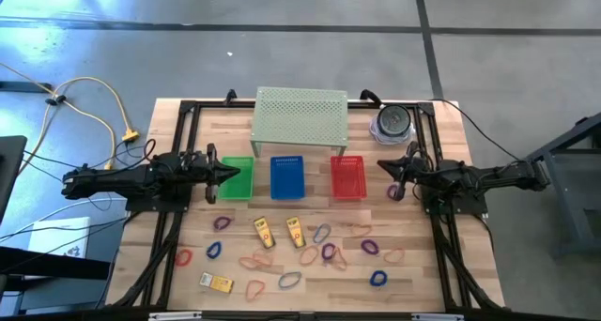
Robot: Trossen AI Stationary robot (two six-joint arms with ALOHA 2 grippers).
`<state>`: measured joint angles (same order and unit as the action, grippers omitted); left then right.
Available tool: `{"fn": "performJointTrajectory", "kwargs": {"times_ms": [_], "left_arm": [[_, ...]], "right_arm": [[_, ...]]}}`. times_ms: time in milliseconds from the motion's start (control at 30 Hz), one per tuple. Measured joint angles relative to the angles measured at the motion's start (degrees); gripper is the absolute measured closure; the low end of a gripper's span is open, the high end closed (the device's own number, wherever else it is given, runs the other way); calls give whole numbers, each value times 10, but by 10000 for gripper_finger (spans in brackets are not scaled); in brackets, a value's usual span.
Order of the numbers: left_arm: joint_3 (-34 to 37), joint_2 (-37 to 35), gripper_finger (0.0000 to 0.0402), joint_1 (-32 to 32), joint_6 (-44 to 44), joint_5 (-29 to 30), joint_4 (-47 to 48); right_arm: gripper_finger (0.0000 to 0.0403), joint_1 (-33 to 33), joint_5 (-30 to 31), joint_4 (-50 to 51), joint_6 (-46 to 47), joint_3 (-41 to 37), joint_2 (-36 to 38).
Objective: Pick & Place Office Desk Supplies
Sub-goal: Put the purple spring keychain into the red bin
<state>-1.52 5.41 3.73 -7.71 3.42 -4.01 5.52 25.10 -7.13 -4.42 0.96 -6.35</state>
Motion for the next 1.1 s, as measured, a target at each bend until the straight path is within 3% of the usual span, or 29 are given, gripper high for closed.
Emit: {"fn": "performJointTrajectory", "kwargs": {"times_ms": [233,467,567,700,900,1100], "left_arm": [[-19,9,401,-11,28,9,-5],[-67,76,400,-44,30,14,-7],[-95,125,392,-61,36,24,-9],[-127,196,366,-88,56,54,-13],[-140,302,308,-132,77,47,-127],[-140,398,277,-170,79,44,-262]], "right_arm": [[401,25,0,22,-3,70,-43],[401,63,22,147,42,202,-177],[401,72,48,238,64,270,-242],[393,72,63,397,196,369,-320],[322,69,54,596,450,450,-429],[215,48,-48,675,566,455,-510]]}}
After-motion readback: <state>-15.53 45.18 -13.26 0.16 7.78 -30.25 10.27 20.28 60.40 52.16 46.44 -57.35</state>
